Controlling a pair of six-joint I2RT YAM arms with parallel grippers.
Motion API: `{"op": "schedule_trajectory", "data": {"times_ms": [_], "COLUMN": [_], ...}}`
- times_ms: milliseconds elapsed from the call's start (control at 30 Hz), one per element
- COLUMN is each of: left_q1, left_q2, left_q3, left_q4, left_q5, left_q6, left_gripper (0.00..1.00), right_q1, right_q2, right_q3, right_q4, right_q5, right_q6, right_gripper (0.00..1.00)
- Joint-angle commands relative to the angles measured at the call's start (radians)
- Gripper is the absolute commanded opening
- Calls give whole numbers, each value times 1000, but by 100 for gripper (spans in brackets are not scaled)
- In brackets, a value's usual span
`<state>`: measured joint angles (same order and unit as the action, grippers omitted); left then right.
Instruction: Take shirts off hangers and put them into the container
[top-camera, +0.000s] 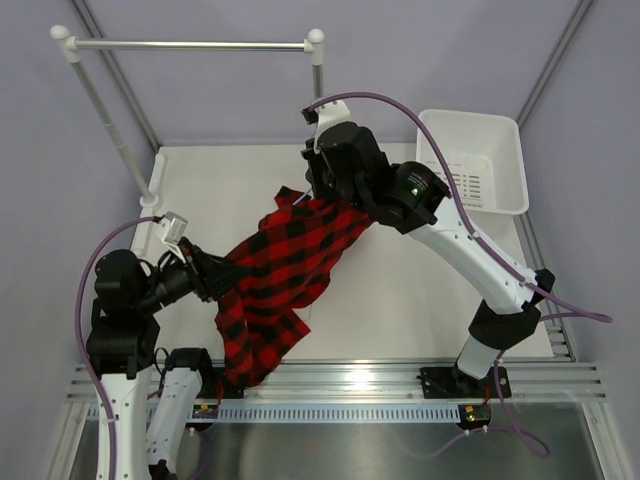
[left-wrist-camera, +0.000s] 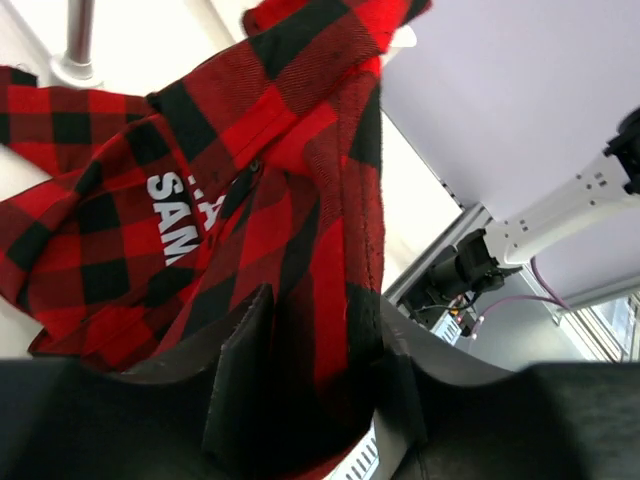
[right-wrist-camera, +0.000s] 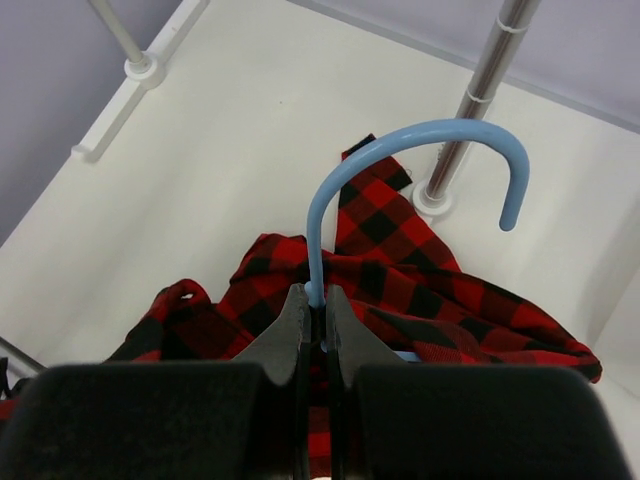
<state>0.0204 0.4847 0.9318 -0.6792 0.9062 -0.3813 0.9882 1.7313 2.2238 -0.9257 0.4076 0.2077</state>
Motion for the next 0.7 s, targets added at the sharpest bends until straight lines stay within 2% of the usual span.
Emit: {"op": "schedule_trajectory", "data": {"times_ms": [0,267,400,533,667], "left_q1": [-2,-2,-4,-2,-2], "left_q2": [2,17,-1,-26,-52], "left_q3": [15,21,22,18,6], "left_q4": [-16,-22,-57,-57,-28], "left_q5": [-70,-96,-125,-182,-260], "left_q6": [33,41,64,73,68], "left_gripper": [39,1,0,0,0], "right_q1": [4,-6,-51,-172,-290], "right_q2": [-96,-85,-90,-124,-228], "right_q3": [-39,-15,-7,-50,-250], "right_q4": [40,22,33,30,83], "right_q5": [95,216,243,224,165], "right_q6": [-25,-37,-8,30,76], "right_gripper": [0,0,0,0,0]}}
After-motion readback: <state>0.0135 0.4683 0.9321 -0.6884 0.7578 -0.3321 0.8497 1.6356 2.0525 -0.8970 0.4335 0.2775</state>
